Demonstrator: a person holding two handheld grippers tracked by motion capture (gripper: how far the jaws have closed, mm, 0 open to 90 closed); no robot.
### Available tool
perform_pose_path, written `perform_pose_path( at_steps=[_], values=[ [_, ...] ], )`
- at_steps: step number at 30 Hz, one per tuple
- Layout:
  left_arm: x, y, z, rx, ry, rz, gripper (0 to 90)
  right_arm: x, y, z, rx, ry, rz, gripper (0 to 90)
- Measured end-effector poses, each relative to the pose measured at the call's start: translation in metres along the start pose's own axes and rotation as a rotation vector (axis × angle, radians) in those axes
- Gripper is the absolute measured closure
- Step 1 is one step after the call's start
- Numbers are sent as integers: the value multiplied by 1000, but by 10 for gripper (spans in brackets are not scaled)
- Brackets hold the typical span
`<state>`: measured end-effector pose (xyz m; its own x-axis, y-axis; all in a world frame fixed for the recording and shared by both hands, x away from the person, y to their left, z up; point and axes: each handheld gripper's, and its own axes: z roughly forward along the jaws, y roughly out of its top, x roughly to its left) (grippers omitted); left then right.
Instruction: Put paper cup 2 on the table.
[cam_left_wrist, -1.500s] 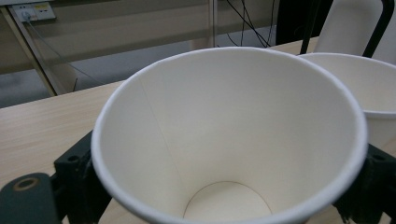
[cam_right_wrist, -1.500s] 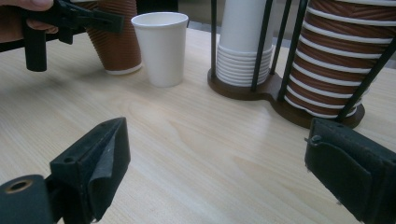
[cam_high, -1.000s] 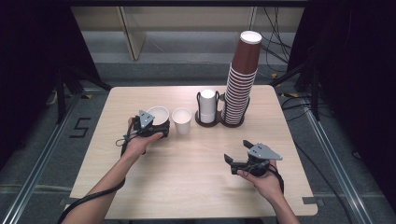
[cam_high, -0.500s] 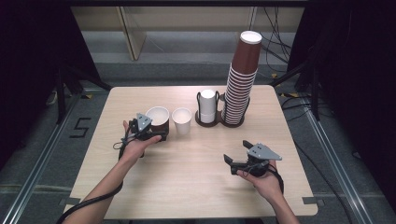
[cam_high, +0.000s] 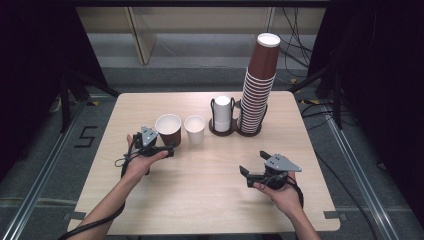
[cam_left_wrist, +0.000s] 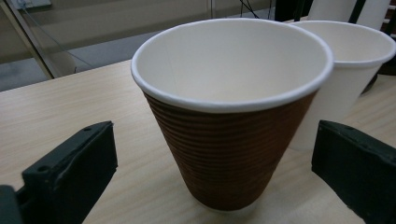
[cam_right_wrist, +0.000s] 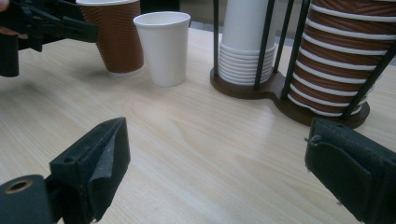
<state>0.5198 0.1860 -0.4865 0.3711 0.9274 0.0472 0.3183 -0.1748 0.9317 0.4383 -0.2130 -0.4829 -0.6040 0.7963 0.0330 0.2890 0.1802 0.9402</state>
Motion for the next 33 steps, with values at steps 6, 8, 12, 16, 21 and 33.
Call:
perform_pose_path(
  at_steps=[6,8,12,16,21,33],
  values=[
    [0,-2,-15,4,-1,-2,0,-1,0,0,-5,0,-20,76],
    [0,-3,-20,5,-7,4,0,-1,0,0,-1,3,-16,77],
    [1,-5,-32,3,-22,2,0,-1,0,0,7,1,-16,77],
    [0,-8,-47,4,-36,-8,0,0,-1,0,7,2,-14,77],
    [-2,-13,-70,-1,-56,-23,0,1,-1,1,12,5,1,76],
    [-17,-25,-112,-97,-51,-138,13,-1,-5,3,17,21,5,78]
  ],
)
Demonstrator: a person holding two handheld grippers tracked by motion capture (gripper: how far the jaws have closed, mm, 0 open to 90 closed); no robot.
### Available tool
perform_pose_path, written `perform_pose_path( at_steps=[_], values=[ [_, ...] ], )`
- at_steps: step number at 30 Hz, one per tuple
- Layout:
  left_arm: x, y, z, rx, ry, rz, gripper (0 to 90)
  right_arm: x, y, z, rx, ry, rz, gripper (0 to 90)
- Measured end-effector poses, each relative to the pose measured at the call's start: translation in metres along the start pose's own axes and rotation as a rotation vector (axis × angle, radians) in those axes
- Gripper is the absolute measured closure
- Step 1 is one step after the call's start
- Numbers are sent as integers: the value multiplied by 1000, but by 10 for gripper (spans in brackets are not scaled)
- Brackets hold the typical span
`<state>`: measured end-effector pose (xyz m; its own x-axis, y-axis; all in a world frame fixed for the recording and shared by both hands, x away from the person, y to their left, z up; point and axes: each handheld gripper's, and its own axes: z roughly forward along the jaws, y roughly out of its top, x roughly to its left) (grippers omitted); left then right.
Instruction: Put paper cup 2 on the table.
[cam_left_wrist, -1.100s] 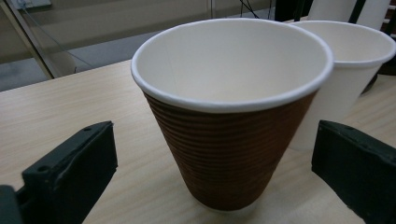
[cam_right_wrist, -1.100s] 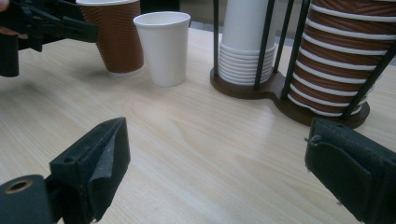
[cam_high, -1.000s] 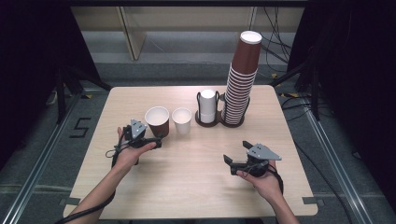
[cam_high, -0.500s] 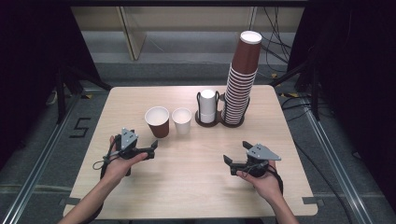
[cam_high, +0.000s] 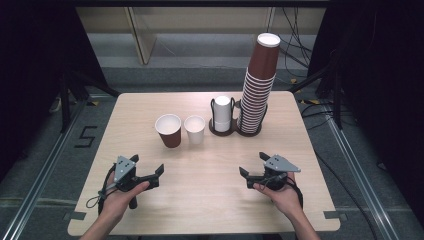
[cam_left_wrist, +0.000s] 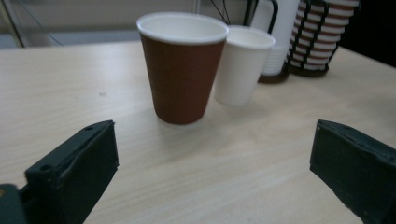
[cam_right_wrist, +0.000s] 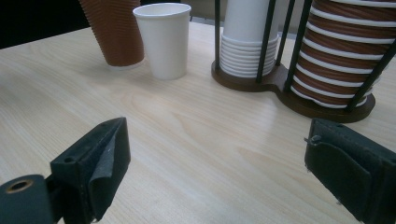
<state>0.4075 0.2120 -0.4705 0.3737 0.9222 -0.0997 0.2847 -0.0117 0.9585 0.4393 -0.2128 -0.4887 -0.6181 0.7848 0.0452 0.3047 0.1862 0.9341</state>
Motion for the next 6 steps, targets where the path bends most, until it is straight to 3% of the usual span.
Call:
perform_pose_path(
  at_steps=[1,3,6],
  values=[
    [-2,2,-2,-52,8,14,22,-1,0,0,2,-1,-8,79],
    [-5,5,-5,-95,17,26,50,-1,-1,-1,5,-12,-11,79],
    [-8,4,-6,-113,-2,9,64,-1,-2,0,4,-34,12,88]
  ],
)
